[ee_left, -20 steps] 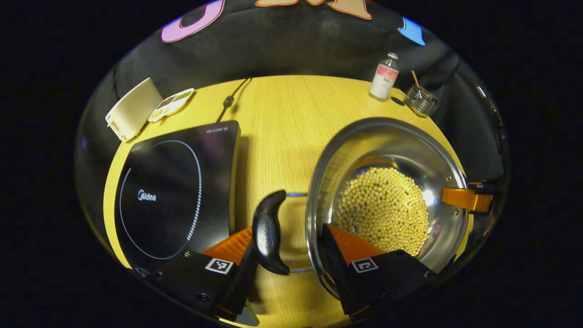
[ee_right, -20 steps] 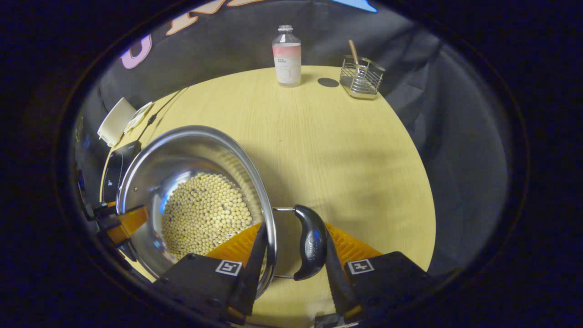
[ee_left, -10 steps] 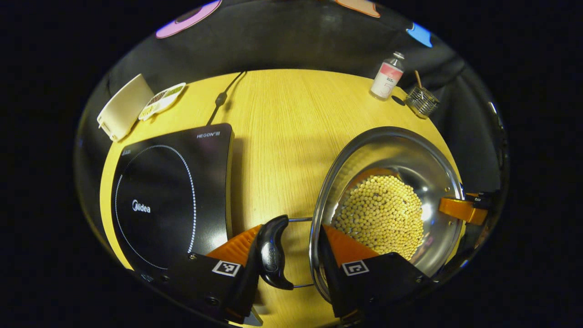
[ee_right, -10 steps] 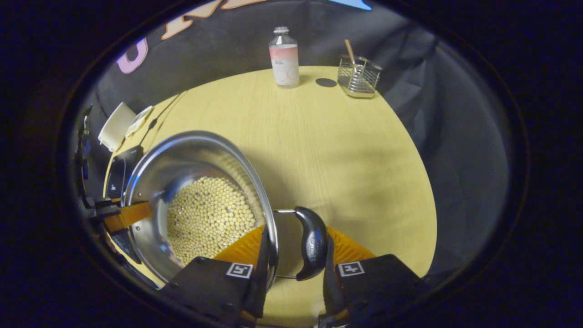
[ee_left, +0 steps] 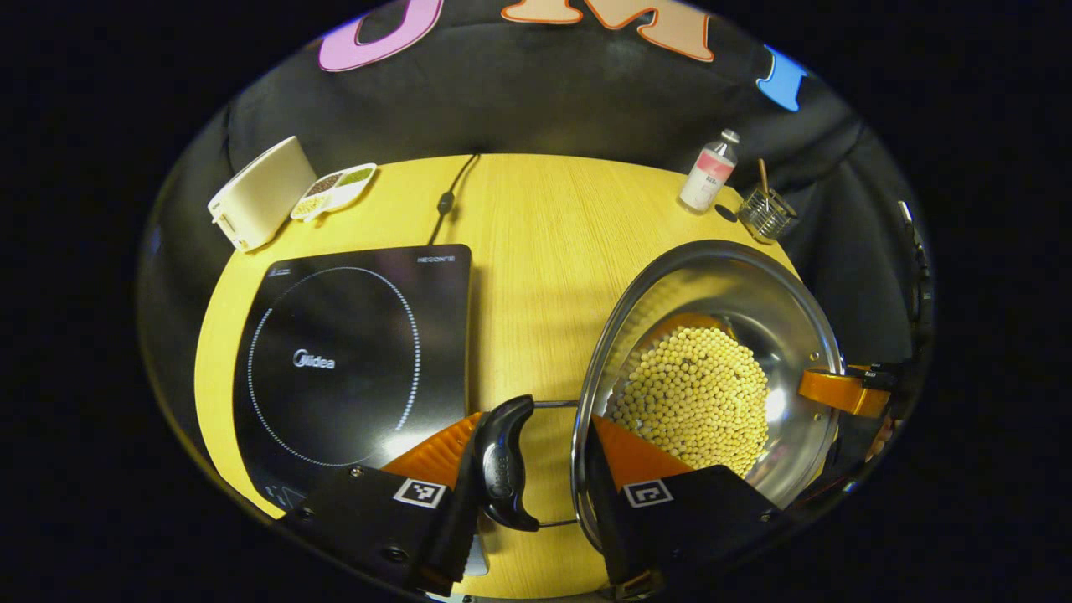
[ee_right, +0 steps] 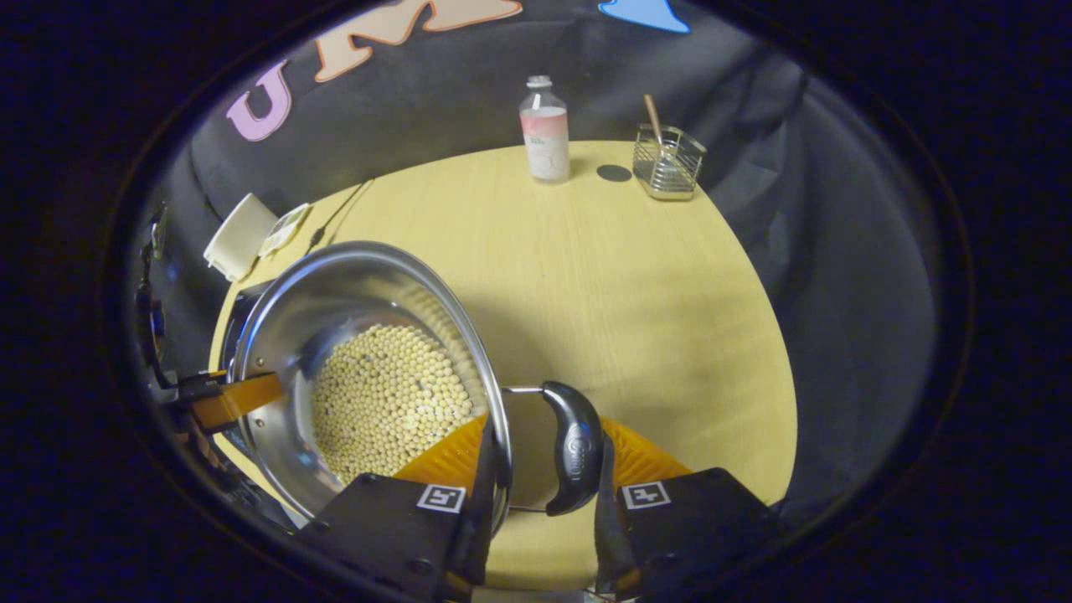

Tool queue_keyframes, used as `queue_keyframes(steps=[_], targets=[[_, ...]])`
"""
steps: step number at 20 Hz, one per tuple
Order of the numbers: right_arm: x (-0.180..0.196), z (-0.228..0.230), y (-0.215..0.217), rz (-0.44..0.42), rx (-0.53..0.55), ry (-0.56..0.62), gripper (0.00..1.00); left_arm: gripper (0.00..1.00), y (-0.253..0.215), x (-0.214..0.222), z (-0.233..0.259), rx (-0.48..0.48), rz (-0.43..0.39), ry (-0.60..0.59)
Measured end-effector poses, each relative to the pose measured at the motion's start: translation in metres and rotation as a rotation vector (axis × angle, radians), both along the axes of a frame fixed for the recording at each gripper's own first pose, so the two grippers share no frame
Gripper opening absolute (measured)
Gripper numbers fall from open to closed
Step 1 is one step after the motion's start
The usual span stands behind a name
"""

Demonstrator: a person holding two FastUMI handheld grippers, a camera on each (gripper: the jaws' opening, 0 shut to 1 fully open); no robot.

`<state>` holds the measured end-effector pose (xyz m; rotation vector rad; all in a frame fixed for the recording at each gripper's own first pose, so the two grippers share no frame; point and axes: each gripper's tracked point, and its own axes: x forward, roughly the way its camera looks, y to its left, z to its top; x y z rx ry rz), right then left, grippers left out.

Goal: First push the handle of the pot to place it horizontally, then grasp the pot with both hands and set it on the induction cooktop.

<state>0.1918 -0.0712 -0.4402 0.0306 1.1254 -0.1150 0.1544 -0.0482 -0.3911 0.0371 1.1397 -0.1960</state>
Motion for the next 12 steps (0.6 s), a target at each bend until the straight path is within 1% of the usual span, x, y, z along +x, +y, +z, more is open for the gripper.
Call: queue_keyframes(steps=[2,4,8,10,12], targets=[[0.001,-0.006,0.001,0.012,0.015,-0.014,0.53,0.62,0.011,-0.004,0.017,0.016,0.009,-0.023],[0.001,-0.007,0.000,0.039,0.026,-0.028,0.53,0.63,0.025,-0.008,0.032,0.021,0.036,-0.038],[0.006,-0.015,-0.002,0.093,0.057,-0.049,0.53,0.62,0.063,-0.014,0.057,0.049,0.072,-0.074],[0.005,-0.018,-0.003,0.089,0.065,-0.056,0.53,0.63,0.081,-0.013,0.065,0.054,0.074,-0.096],[0.003,-0.017,-0.001,0.090,0.045,-0.077,0.53,0.63,0.099,-0.008,0.070,0.043,0.059,-0.111]])
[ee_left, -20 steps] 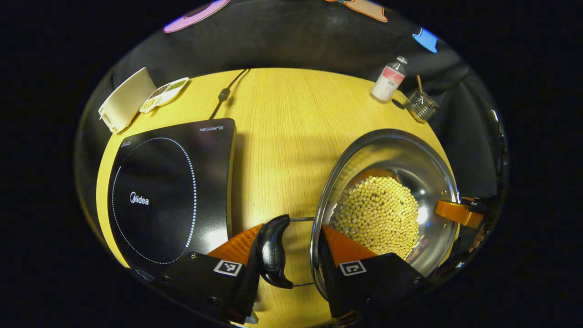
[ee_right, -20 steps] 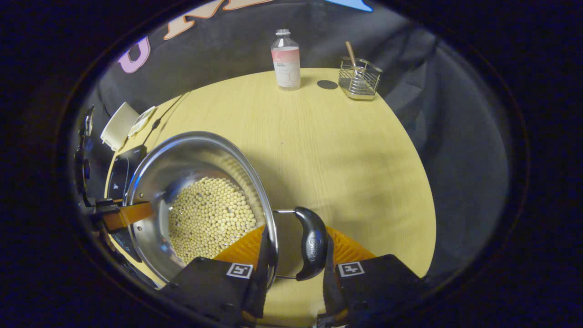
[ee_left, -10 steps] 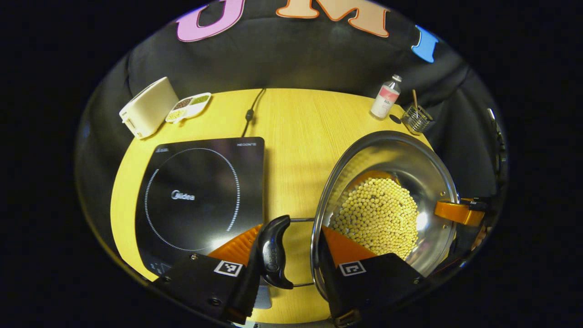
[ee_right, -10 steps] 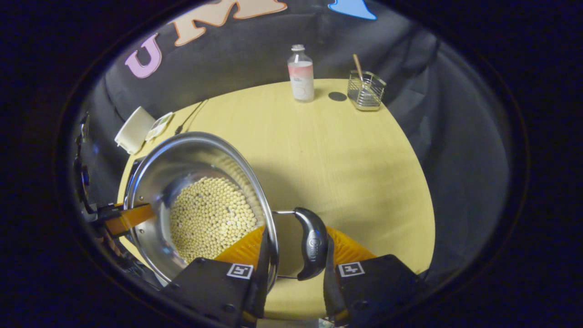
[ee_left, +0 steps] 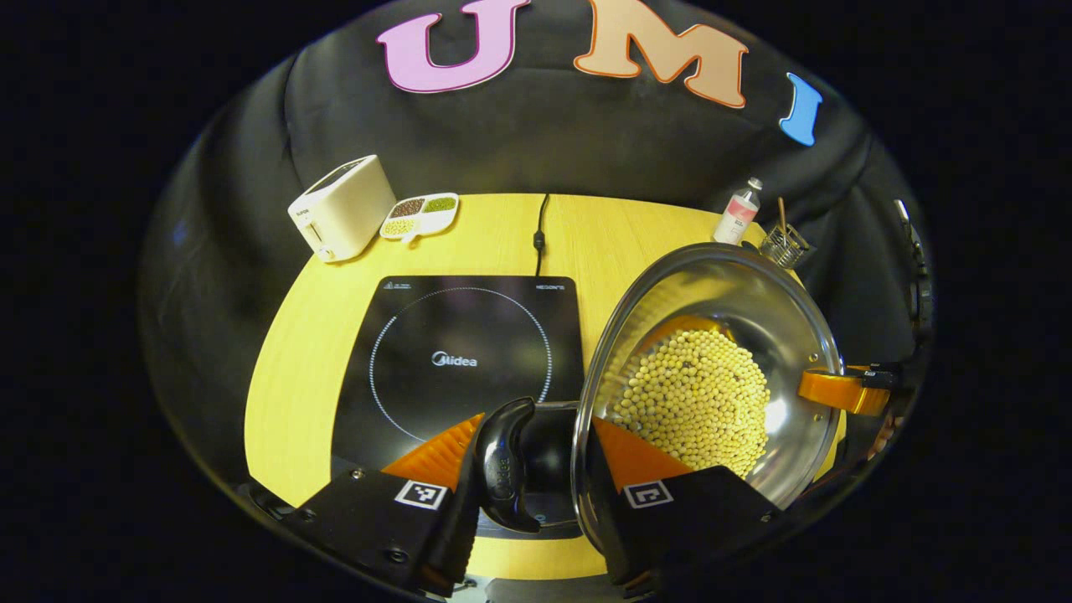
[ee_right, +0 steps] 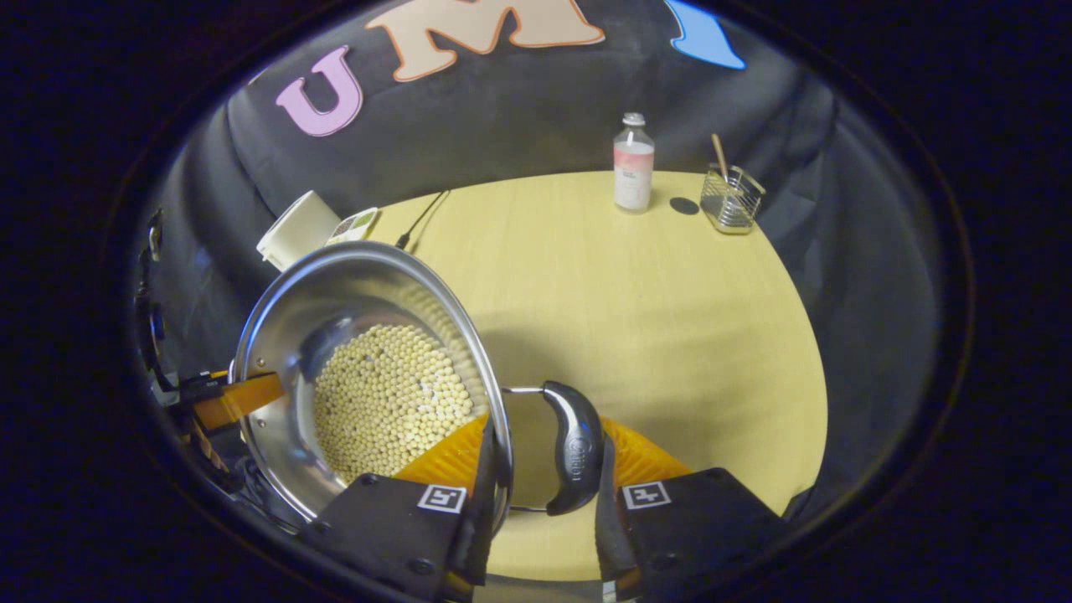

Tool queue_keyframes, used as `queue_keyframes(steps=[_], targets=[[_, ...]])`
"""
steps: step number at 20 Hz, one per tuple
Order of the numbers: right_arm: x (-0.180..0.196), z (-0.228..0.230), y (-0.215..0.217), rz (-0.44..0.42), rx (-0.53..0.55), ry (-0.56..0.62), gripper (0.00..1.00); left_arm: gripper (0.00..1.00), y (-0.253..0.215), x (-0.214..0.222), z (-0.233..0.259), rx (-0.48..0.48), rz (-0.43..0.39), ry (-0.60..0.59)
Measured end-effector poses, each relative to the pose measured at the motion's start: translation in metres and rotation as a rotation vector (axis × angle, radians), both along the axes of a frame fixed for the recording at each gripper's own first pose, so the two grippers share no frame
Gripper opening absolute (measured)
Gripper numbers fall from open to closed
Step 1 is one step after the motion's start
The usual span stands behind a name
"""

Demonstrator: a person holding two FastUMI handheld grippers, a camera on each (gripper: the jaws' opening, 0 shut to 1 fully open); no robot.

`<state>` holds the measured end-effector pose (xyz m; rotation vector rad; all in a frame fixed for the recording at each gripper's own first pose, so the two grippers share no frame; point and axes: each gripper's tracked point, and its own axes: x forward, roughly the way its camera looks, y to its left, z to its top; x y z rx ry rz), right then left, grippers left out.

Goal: First push the handle of the pot to place it horizontally, then grasp the pot with both hands and set it on the induction cooktop.

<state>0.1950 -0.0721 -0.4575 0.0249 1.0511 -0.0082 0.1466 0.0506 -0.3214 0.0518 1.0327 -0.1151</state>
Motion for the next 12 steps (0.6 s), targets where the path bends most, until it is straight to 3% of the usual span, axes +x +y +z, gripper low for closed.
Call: queue_keyframes(steps=[2,3,5,6,7,8,10,11,12], targets=[[-0.004,0.000,0.002,-0.026,-0.010,-0.007,0.53,0.62,0.018,0.005,0.003,-0.008,-0.020,-0.007],[-0.010,0.006,0.002,-0.044,-0.014,-0.004,0.46,0.63,0.029,0.009,0.005,-0.008,-0.038,-0.010],[-0.008,0.004,0.001,-0.059,-0.028,-0.018,0.46,0.63,0.050,0.023,0.009,-0.015,-0.075,-0.042],[-0.008,0.003,0.000,-0.070,-0.034,-0.031,0.53,0.61,0.061,0.028,0.007,-0.021,-0.087,-0.041],[-0.007,0.001,-0.001,-0.079,-0.044,-0.039,0.53,0.61,0.071,0.032,0.003,-0.028,-0.098,-0.040],[-0.009,0.000,-0.001,-0.091,-0.048,-0.032,0.46,0.62,0.082,0.036,-0.001,-0.027,-0.111,-0.035],[-0.014,0.000,0.000,-0.108,-0.052,0.000,0.46,0.62,0.100,0.038,-0.008,-0.027,-0.123,-0.011],[-0.013,0.003,-0.001,-0.116,-0.052,0.004,0.53,0.62,0.107,0.041,-0.011,-0.036,-0.127,-0.009],[-0.011,0.005,-0.002,-0.129,-0.054,0.006,0.53,0.62,0.112,0.045,-0.015,-0.047,-0.132,-0.004]])
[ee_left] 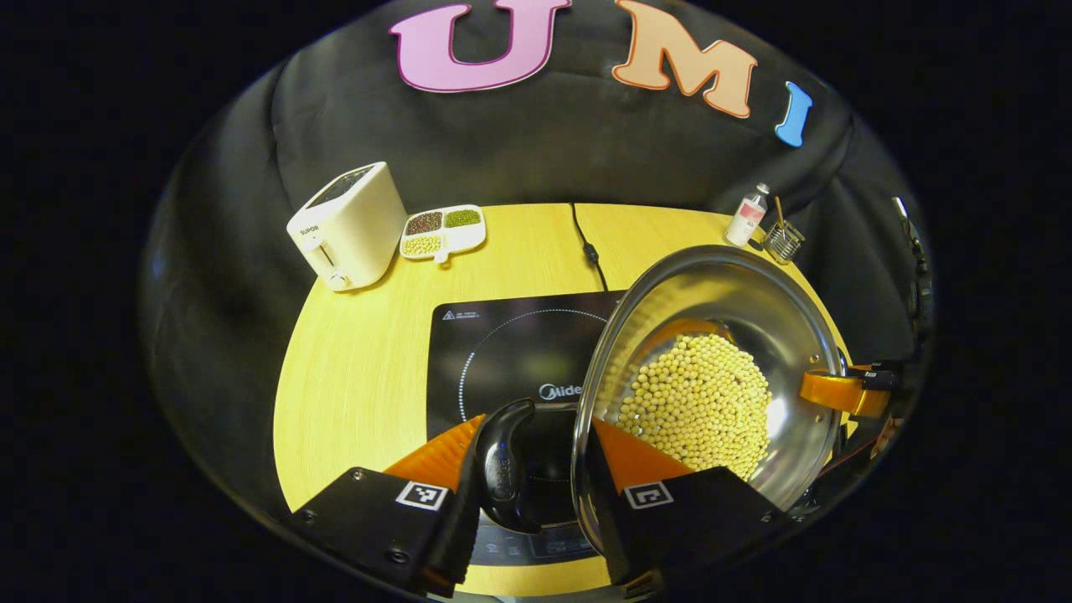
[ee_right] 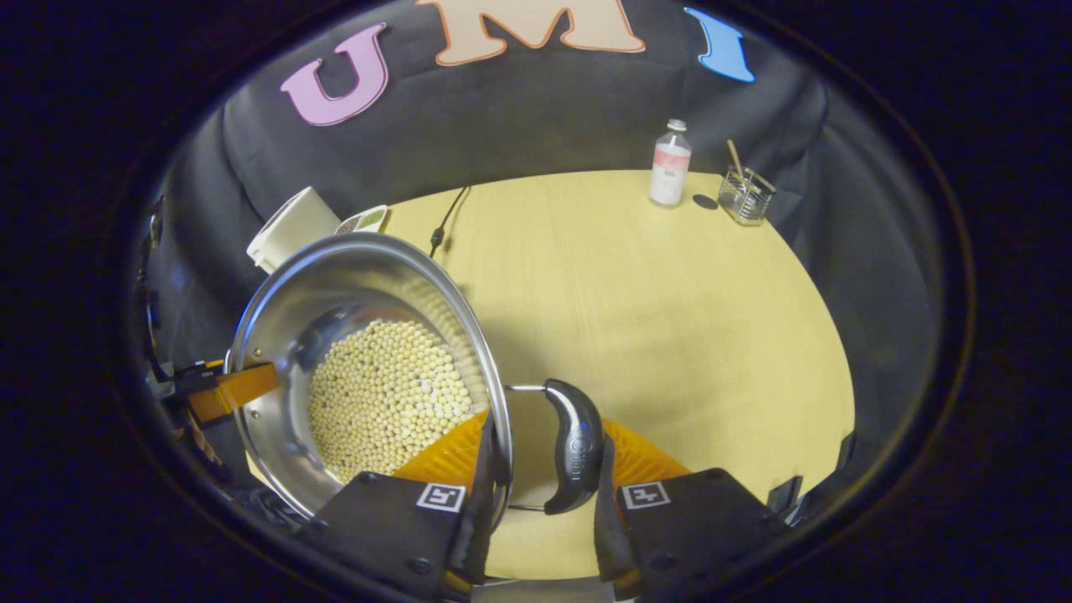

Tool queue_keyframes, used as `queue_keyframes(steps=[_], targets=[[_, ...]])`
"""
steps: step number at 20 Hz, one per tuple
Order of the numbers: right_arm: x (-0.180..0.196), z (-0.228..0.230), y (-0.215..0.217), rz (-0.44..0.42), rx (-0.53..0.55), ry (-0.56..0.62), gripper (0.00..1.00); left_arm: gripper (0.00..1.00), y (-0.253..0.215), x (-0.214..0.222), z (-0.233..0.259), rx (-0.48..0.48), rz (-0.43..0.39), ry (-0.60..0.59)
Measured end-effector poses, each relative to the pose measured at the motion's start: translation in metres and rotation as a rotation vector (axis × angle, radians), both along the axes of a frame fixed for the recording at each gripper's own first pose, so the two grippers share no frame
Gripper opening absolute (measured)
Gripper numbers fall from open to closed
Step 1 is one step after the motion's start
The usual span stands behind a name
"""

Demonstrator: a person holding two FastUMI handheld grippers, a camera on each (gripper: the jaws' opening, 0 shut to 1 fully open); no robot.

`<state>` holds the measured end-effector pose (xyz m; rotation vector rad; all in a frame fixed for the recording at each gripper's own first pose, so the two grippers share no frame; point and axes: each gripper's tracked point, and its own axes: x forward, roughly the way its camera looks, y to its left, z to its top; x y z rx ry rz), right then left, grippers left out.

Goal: First push the handle of the pot to place it horizontally, then grasp the pot with both hands and set it on the induction cooktop.

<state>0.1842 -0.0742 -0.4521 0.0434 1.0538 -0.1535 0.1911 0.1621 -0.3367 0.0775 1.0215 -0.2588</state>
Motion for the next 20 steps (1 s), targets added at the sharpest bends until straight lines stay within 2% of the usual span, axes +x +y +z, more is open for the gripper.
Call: queue_keyframes(steps=[2,7,8,14,17,20], targets=[[-0.003,0.002,-0.003,-0.013,-0.017,0.028,0.53,0.63,0.009,0.002,-0.011,-0.009,-0.007,0.035],[-0.001,0.003,-0.003,-0.028,-0.013,0.062,0.53,0.62,0.035,0.025,-0.022,0.003,-0.025,0.020],[0.001,0.005,-0.004,-0.027,-0.014,0.066,0.46,0.61,0.040,0.030,-0.026,0.007,-0.027,0.018],[0.008,0.011,-0.007,-0.025,-0.011,0.084,0.46,0.61,0.064,0.054,-0.041,0.039,-0.064,0.009],[0.011,0.008,-0.003,-0.008,-0.021,0.090,0.46,0.62,0.075,0.053,-0.050,0.039,-0.036,0.035],[0.010,0.012,-0.005,0.000,-0.019,0.081,0.46,0.63,0.081,0.058,-0.051,0.052,-0.026,0.011]])
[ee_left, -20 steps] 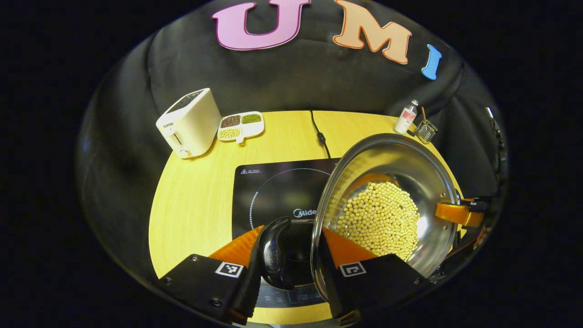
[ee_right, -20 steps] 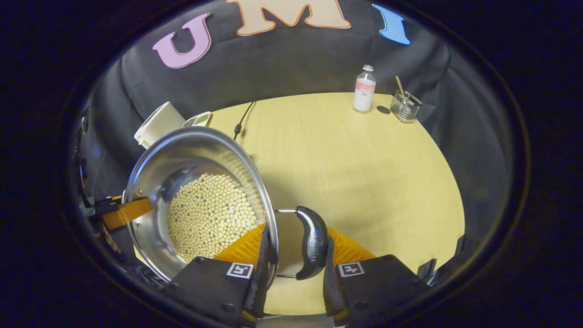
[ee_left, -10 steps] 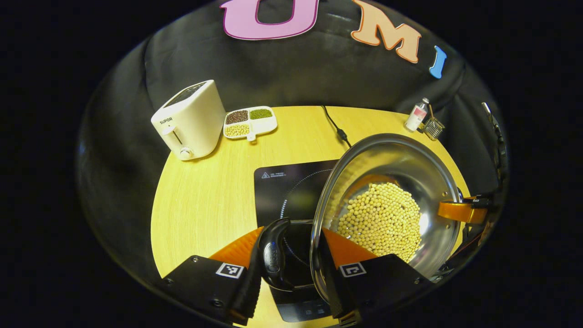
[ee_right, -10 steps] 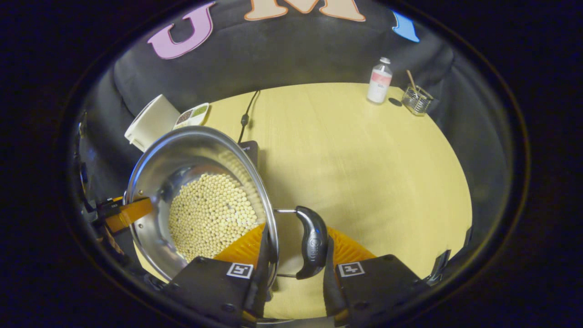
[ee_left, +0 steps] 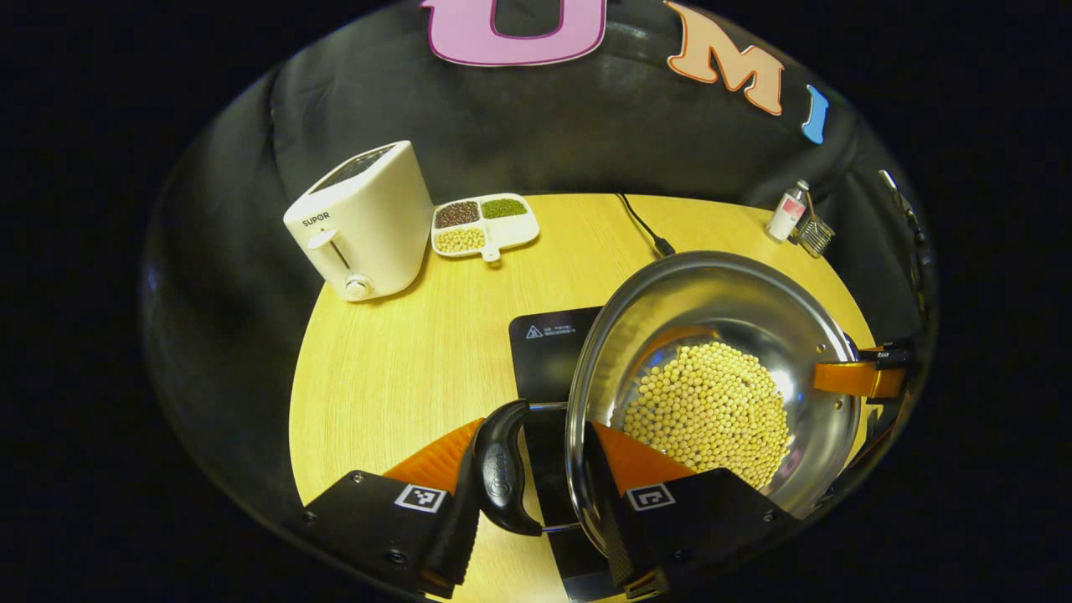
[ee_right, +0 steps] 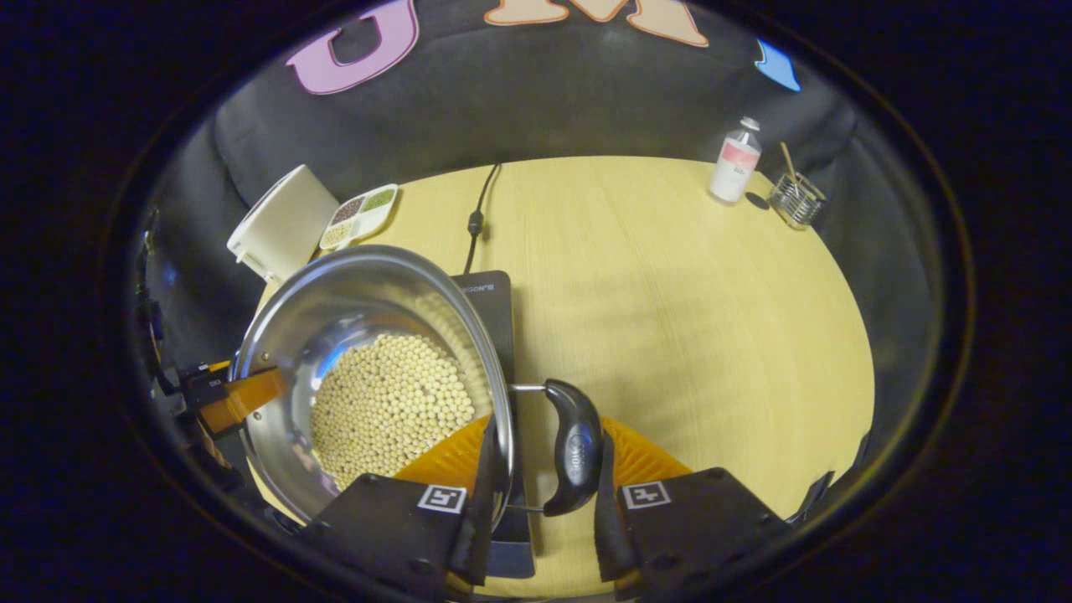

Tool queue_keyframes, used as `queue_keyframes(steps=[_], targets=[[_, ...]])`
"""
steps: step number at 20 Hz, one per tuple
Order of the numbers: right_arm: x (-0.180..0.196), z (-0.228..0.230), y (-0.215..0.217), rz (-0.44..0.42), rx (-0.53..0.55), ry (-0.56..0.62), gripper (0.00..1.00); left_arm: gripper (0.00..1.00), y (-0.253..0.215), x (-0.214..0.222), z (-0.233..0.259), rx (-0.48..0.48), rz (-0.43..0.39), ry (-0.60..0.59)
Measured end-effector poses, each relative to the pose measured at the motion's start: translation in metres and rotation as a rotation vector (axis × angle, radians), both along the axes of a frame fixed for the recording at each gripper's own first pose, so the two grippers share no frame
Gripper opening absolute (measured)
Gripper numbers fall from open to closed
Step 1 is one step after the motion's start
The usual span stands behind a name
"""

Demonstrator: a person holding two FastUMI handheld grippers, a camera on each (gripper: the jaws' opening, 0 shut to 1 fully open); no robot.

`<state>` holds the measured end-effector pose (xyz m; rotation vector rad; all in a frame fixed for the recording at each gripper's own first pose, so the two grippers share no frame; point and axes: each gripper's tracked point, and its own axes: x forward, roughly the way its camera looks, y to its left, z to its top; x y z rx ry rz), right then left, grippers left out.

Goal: First push the handle of the pot to place it horizontally, then grasp the pot with both hands and set it on the induction cooktop.

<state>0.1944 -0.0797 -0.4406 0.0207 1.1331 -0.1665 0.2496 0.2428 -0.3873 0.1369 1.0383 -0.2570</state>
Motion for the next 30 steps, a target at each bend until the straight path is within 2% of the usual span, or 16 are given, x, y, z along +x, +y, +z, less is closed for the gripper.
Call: queue_keyframes(steps=[5,7,9,10,11,14,16,18,20,21,23,26,27,30], targets=[[0.001,0.000,-0.002,0.012,0.018,-0.001,0.46,0.71,0.018,-0.002,0.003,0.030,0.061,-0.028],[0.000,0.004,-0.004,0.005,0.036,-0.014,0.56,0.74,0.022,0.002,0.011,0.033,0.094,-0.070],[0.001,0.009,-0.005,0.004,0.056,-0.032,0.58,0.76,0.021,0.009,0.025,0.041,0.084,-0.135],[0.002,0.013,-0.006,0.007,0.055,-0.040,0.68,0.78,0.017,0.011,0.030,0.042,0.062,-0.153],[0.000,0.016,-0.009,0.006,0.051,-0.043,0.65,0.77,0.015,0.012,0.035,0.055,0.050,-0.164],[-0.003,0.025,-0.016,-0.006,0.048,-0.083,0.84,0.86,0.016,0.020,0.054,0.082,0.064,-0.234],[-0.014,0.044,-0.018,-0.001,0.074,-0.113,0.94,0.86,0.008,0.017,0.066,0.062,0.074,-0.273],[-0.019,0.051,-0.021,0.005,0.107,-0.142,0.91,0.85,0.002,0.013,0.080,0.043,0.087,-0.310],[-0.018,0.052,-0.035,0.003,0.097,-0.159,0.98,0.85,-0.003,-0.001,0.090,0.044,0.105,-0.307],[-0.022,0.056,-0.045,0.005,0.090,-0.174,0.99,0.82,-0.010,-0.007,0.098,0.032,0.120,-0.311],[-0.033,0.064,-0.064,-0.001,0.105,-0.187,0.94,0.84,-0.027,-0.021,0.111,0.006,0.149,-0.320],[-0.047,0.090,-0.106,-0.027,0.139,-0.234,0.93,0.84,-0.049,-0.050,0.136,-0.010,0.212,-0.329],[-0.051,0.104,-0.121,-0.019,0.133,-0.267,0.96,0.84,-0.063,-0.063,0.148,-0.024,0.233,-0.339],[-0.062,0.146,-0.178,0.038,0.067,-0.397,0.96,0.82,-0.113,-0.089,0.193,-0.127,0.270,-0.459]])
